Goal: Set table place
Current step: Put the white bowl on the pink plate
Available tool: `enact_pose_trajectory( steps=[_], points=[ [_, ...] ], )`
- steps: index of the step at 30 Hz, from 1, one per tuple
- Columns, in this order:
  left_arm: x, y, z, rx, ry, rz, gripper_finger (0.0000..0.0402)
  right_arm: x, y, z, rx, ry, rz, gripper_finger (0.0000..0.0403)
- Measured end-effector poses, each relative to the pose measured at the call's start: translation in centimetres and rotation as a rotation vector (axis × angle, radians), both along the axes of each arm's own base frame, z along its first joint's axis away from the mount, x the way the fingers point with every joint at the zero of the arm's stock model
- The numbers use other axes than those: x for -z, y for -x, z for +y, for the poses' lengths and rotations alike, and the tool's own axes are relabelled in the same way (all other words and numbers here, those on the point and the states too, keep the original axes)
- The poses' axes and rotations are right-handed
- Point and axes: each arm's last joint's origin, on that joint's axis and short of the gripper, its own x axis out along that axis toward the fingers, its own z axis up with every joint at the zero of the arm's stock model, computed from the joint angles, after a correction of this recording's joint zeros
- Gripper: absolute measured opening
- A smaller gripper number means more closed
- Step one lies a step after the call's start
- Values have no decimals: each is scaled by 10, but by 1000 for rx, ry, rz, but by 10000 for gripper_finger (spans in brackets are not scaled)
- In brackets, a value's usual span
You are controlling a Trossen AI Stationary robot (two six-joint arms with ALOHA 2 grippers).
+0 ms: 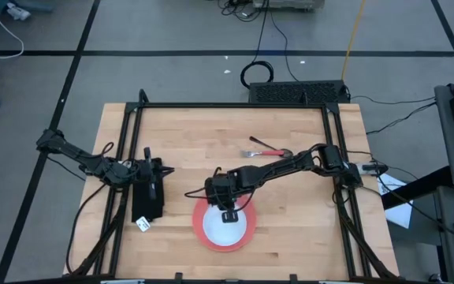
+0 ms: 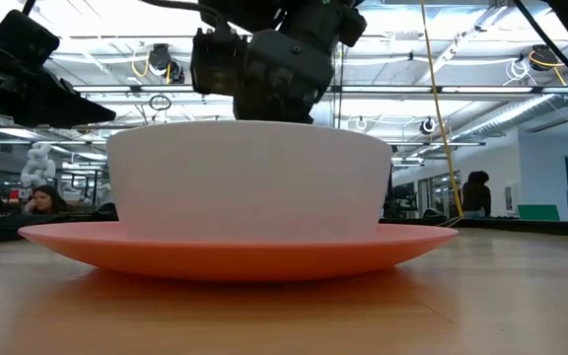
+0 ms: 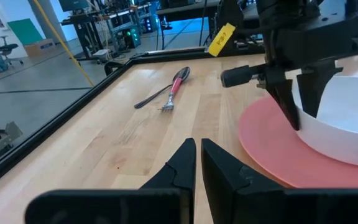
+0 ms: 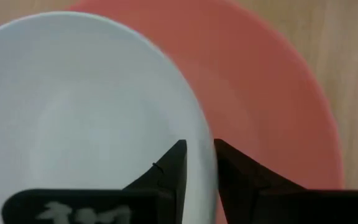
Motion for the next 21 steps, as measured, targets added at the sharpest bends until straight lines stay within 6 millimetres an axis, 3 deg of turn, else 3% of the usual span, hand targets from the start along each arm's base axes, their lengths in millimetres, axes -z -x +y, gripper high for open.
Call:
enact_pose_trajectory(
  steps=[13, 21],
  points=[
    [0, 0, 0, 0, 0, 0, 31, 1, -2, -20, 75, 94, 0, 70],
    [0, 0, 0, 0, -1, 0, 31, 1, -1, -16, 57, 96, -2, 76]
  ],
)
